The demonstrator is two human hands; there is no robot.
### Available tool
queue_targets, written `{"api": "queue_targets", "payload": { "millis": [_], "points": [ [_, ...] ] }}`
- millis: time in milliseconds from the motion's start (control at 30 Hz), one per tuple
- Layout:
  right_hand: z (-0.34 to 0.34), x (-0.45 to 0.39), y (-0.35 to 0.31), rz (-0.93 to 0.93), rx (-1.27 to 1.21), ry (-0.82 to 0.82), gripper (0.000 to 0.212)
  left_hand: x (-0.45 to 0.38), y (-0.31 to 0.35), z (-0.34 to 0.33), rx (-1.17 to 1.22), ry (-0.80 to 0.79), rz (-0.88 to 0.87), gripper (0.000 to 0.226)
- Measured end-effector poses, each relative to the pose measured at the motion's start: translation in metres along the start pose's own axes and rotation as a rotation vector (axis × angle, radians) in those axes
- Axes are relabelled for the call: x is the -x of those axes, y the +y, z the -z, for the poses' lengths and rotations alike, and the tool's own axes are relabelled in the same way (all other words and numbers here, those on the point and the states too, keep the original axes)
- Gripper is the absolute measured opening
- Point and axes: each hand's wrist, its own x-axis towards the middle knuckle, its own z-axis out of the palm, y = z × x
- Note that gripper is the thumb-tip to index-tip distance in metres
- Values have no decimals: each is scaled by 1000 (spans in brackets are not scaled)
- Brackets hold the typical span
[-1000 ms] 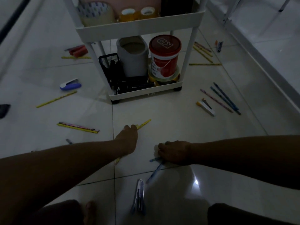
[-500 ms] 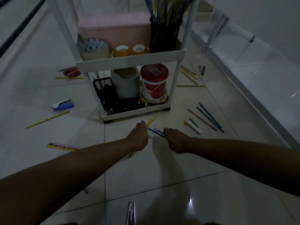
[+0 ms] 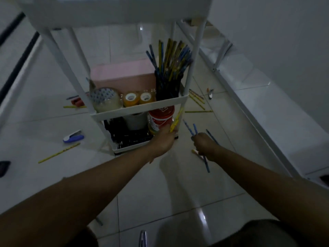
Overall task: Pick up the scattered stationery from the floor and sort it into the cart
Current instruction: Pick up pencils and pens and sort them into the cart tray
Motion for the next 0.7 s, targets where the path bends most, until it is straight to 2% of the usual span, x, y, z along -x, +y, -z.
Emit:
{"api": "queue_targets", "payload": {
  "millis": [133, 233, 400, 533, 700],
  "points": [
    [17, 73, -63, -51, -405, -42, 23, 38, 65, 20, 147, -33, 79, 20],
    [26, 138, -100, -2, -597, -126, 37, 69, 125, 36, 209, -23, 66, 15],
    [53, 237, -168, 138, -586, -129, 37, 126, 226, 69, 236, -30, 55, 13],
    [83, 304, -221, 177, -551, -120, 35, 168, 301, 95, 247, -9, 83, 10],
    [108, 369, -275, 225, -498, -146, 36, 219, 383, 112, 264, -12, 47, 29]
  ]
}}
